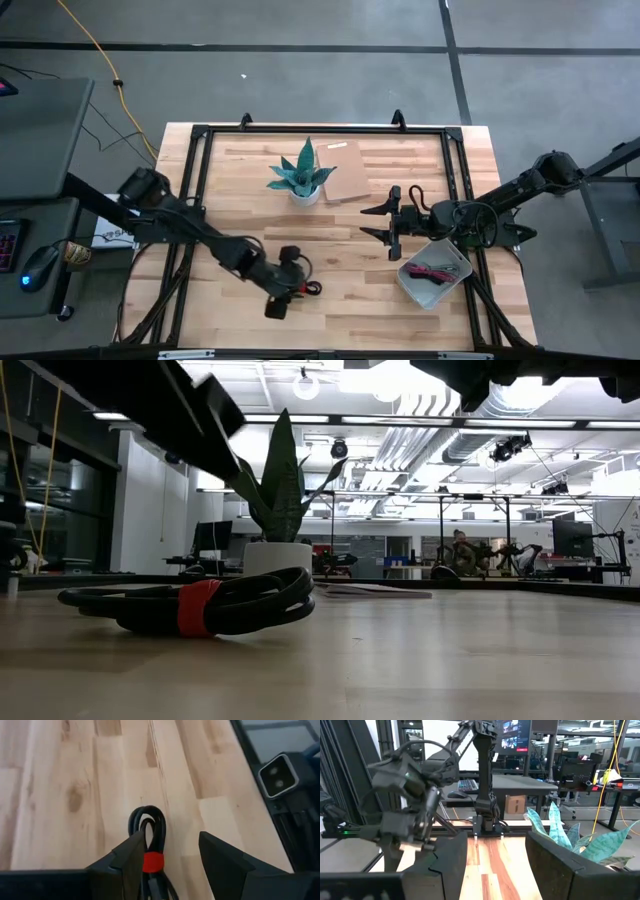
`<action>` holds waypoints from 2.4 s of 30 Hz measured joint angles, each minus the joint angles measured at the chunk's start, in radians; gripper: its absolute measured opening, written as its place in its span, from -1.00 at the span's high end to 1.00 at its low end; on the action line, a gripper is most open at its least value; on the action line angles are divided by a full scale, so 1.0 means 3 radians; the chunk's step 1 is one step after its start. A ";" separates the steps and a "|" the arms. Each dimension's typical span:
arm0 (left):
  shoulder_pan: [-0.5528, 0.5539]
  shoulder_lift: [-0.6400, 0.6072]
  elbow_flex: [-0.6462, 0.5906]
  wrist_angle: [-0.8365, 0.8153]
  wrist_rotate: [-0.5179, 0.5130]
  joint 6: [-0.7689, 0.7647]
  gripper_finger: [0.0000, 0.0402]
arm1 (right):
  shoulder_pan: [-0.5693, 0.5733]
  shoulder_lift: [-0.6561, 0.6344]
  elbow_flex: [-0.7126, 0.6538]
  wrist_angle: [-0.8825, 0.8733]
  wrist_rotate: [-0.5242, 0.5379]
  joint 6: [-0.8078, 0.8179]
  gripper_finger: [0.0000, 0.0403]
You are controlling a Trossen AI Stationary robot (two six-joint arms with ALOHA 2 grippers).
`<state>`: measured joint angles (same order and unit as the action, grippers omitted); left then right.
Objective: Pick and place USB-C Cables
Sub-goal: Put the black charger cable into the white bin
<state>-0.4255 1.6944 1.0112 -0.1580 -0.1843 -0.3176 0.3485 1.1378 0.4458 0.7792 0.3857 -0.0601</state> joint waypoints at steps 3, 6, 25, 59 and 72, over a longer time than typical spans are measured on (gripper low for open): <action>0.0036 0.0170 0.0137 -0.0159 0.0129 -0.0249 0.15 | 0.0001 0.0000 0.0000 -0.0031 0.0000 0.0000 0.04; 0.0075 0.0317 0.0226 -0.0338 0.0179 -0.0440 0.15 | 0.0000 -0.0001 0.0000 -0.0056 0.0000 0.0000 0.04; 0.0219 0.0558 0.0265 -0.0449 0.0303 -0.0417 0.15 | 0.0001 -0.0001 0.0001 -0.0117 0.0001 0.0001 0.04; 0.0087 0.0835 0.0229 -0.0393 -0.0110 -0.0316 0.15 | 0.0000 -0.0001 0.0001 -0.0140 0.0001 0.0001 0.04; 0.0073 0.0580 0.0384 -0.0861 -0.0166 -0.0285 0.93 | 0.0000 -0.0001 0.0003 -0.0181 0.0000 0.0001 0.04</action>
<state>-0.4036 1.8684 1.1263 -0.4163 -0.2341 -0.4031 0.3485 1.1374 0.4465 0.7247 0.3857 -0.0597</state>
